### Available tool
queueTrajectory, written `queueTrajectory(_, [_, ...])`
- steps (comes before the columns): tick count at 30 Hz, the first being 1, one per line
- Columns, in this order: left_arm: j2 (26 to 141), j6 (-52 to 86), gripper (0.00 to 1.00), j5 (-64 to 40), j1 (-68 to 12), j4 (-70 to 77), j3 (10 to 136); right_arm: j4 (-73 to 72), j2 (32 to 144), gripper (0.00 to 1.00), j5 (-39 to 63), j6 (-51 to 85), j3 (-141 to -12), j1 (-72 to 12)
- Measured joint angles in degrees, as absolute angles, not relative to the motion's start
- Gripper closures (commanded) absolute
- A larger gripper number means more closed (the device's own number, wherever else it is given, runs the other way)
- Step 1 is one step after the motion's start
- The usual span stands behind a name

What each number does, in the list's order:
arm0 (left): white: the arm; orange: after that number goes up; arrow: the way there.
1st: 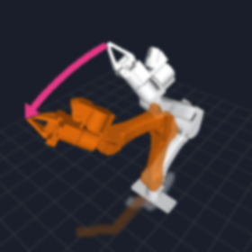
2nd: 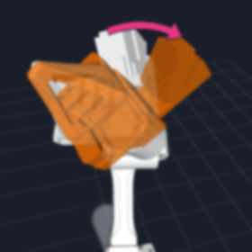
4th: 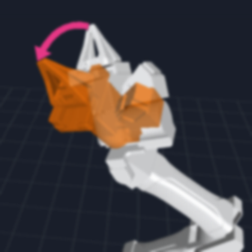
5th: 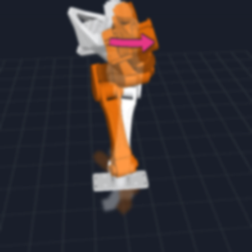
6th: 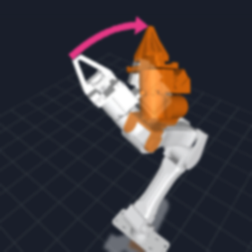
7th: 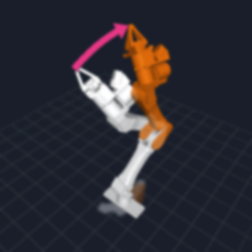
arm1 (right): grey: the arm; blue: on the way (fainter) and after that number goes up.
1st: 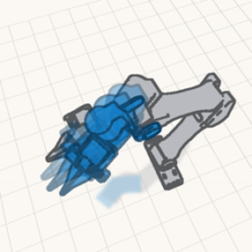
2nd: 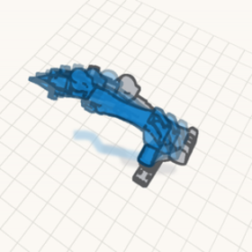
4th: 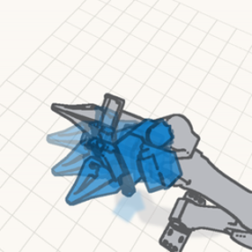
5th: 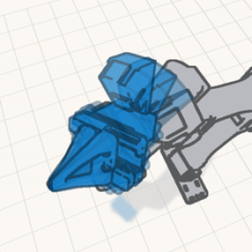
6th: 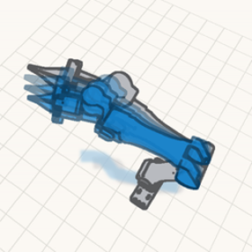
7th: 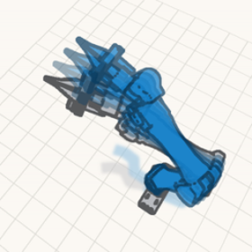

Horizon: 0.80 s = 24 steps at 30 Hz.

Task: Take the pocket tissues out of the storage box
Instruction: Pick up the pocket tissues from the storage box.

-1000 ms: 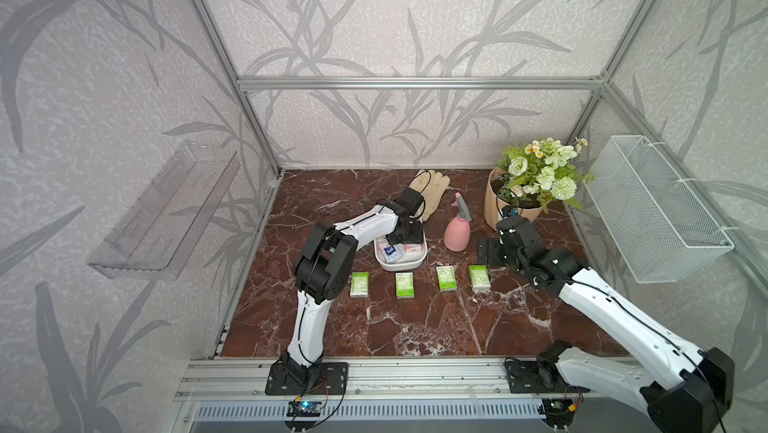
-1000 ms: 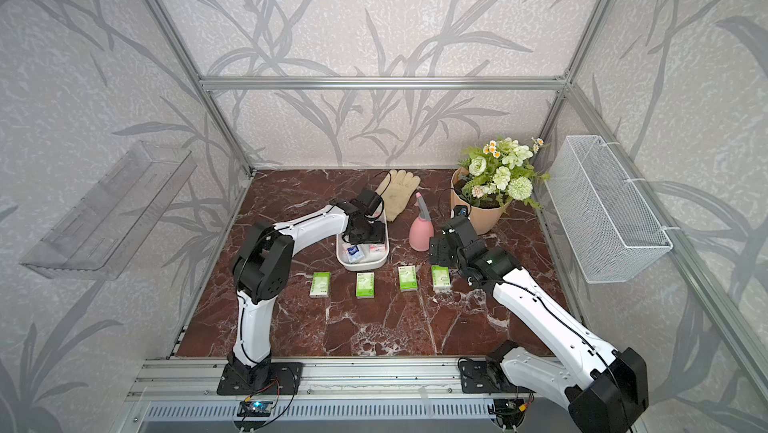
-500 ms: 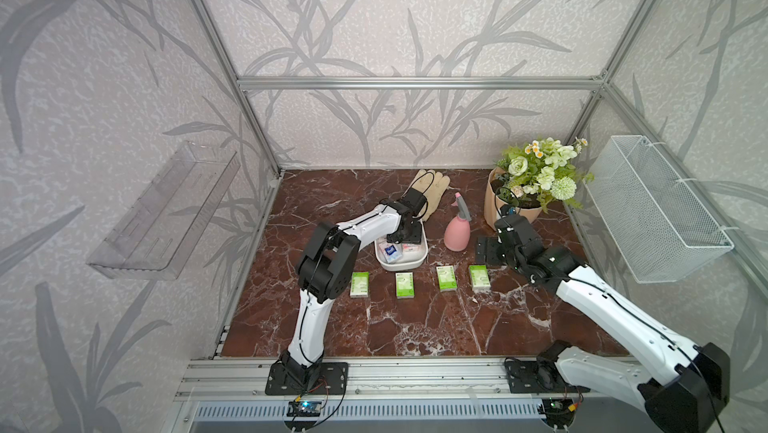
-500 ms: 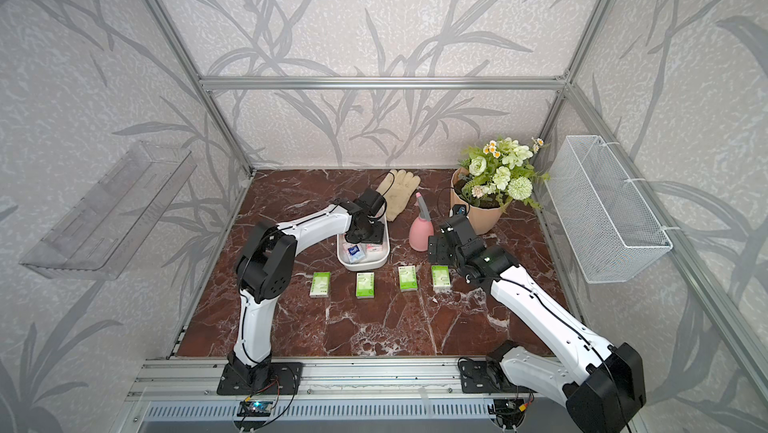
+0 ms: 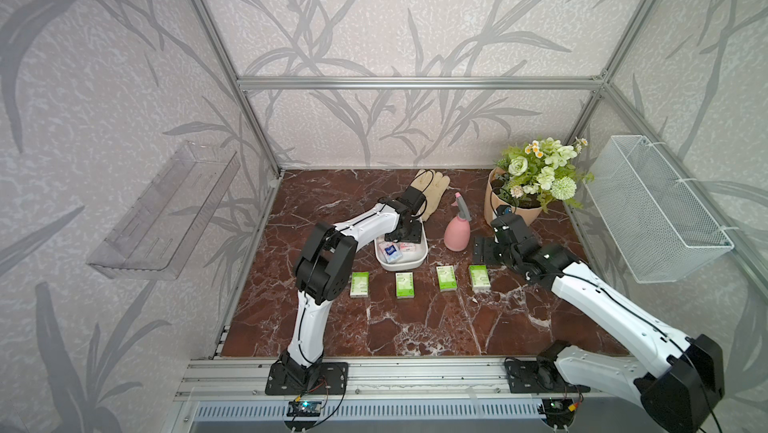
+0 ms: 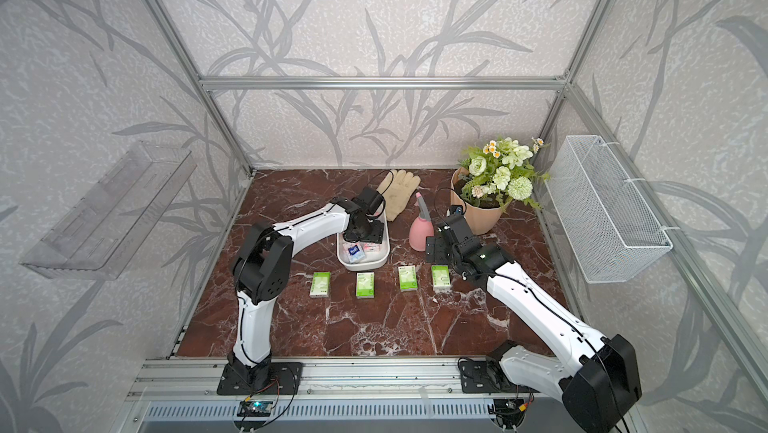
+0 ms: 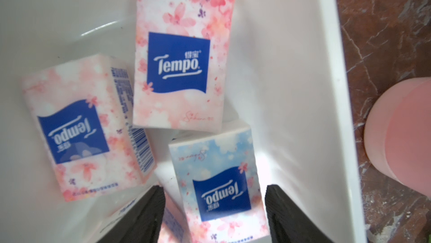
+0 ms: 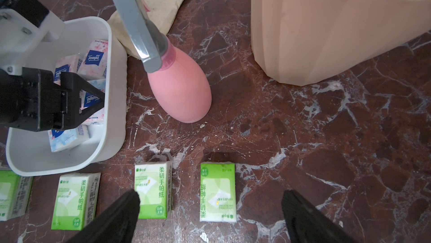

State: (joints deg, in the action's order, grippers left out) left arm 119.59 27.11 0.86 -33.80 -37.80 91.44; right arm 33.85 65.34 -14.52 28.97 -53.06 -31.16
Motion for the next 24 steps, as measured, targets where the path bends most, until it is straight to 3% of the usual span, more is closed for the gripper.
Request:
queueTrajectory(8, [122.3,27.1,0.37,0.1,-33.8,-37.7,92.7,33.8,65.3,0.01,-14.5,29.0,-53.1,-31.2])
queueTrajectory(16, [123.1,27.0,0.54,-0.1,-33.8,-37.6,92.7,33.8,65.3,0.01,-14.5,29.0,-53.1,-31.1])
queueTrajectory(24, [120.4,26.7,0.54,0.1,-33.8,-38.6,92.5,32.9,65.0,0.01,-15.3,29.1,-53.0,-31.1])
